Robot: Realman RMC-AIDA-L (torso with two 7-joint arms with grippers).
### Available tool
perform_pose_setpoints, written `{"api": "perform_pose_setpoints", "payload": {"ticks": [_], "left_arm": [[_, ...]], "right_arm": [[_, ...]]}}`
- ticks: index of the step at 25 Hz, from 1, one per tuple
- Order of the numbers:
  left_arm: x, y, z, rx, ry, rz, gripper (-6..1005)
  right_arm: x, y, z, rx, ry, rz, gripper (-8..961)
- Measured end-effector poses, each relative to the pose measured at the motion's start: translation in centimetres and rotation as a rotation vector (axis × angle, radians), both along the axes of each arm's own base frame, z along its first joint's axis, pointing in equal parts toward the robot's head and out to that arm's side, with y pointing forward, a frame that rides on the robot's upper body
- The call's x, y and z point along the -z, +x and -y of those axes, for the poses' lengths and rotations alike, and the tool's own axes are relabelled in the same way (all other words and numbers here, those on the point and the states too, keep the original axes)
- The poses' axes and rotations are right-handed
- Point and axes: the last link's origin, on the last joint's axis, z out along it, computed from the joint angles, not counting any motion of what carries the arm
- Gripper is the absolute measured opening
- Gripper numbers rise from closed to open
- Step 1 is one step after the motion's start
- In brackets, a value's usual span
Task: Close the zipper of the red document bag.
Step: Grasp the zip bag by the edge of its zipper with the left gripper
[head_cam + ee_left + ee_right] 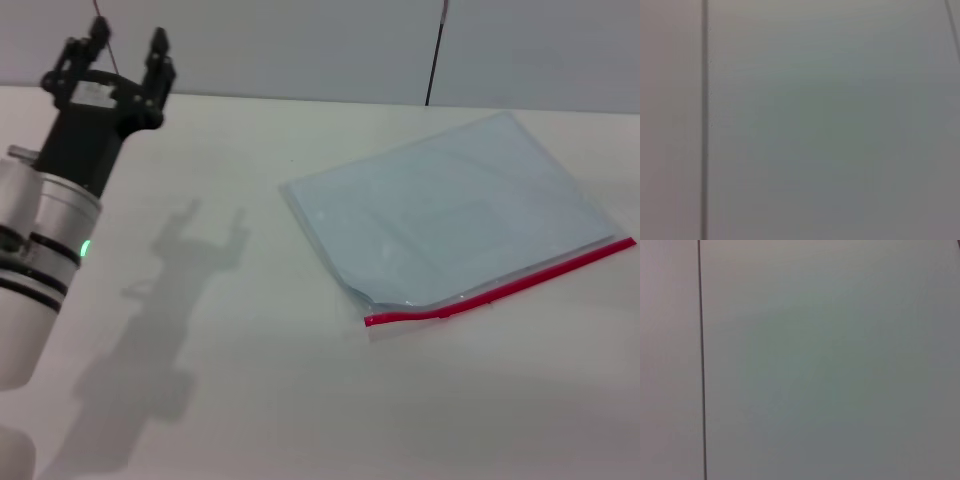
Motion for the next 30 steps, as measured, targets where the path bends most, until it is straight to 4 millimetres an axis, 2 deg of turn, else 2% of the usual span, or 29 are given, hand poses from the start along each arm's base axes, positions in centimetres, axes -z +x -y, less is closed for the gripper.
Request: {"api": "perform_pose_setpoints", "payload": {"ticks": [5,8,15,20,25,30], "left_arm": [[0.9,1.1,-0.8,0.022,-0.114,-0.050,616],[1.7,2.2,-1.3,0.020,-0.246,-0.114,616],[3.0,6.5,-1.2,0.025,-0.426,-0.397,616],[4.0,9.4,0.6,0.044,-0.485,-0.574,617],[6.0,11.5,3.2,0.089,-0.561,-0.769,617],[7.7,12.4,5.3,0.111,-0.672,-0.929,617]], "right_arm": [[-0.1,0.0,0.0,0.000,0.000,0.002,833],[-0.1,0.1,0.1,0.002,0.000,0.004,833],[-0.1,0.2,0.1,0.005,0.001,0.005,833],[-0.1,0.2,0.1,0.005,0.000,0.005,833],[-0.1,0.2,0.2,0.005,0.000,0.004,833],[-0.1,0.2,0.1,0.003,0.000,0.003,834]]}}
